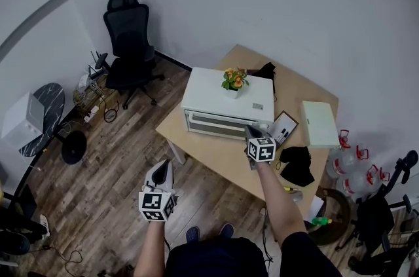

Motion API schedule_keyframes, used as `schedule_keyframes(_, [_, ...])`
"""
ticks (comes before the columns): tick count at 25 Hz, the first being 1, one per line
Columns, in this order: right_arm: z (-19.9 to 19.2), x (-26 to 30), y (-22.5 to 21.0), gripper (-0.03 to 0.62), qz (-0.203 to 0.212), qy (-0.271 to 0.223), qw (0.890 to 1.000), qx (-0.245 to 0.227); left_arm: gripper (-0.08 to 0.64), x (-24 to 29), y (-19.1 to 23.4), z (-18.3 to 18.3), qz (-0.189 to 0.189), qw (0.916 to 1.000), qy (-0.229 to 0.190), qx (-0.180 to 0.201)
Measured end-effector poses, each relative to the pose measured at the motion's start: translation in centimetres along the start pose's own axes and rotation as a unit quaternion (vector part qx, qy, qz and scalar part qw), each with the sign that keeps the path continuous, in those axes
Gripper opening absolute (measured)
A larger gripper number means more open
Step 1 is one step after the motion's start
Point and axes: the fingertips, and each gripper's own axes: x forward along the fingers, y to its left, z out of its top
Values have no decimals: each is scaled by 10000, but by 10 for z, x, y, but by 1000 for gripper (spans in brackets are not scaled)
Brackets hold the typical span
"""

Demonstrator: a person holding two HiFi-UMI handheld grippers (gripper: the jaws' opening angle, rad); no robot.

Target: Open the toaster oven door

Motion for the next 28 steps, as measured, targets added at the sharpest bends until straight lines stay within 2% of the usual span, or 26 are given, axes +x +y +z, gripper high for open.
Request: schedule_keyframes(28, [-9,-10,7,11,-24,-57,9999,117,-5,-5,-2,2,-90,10000,-40,9])
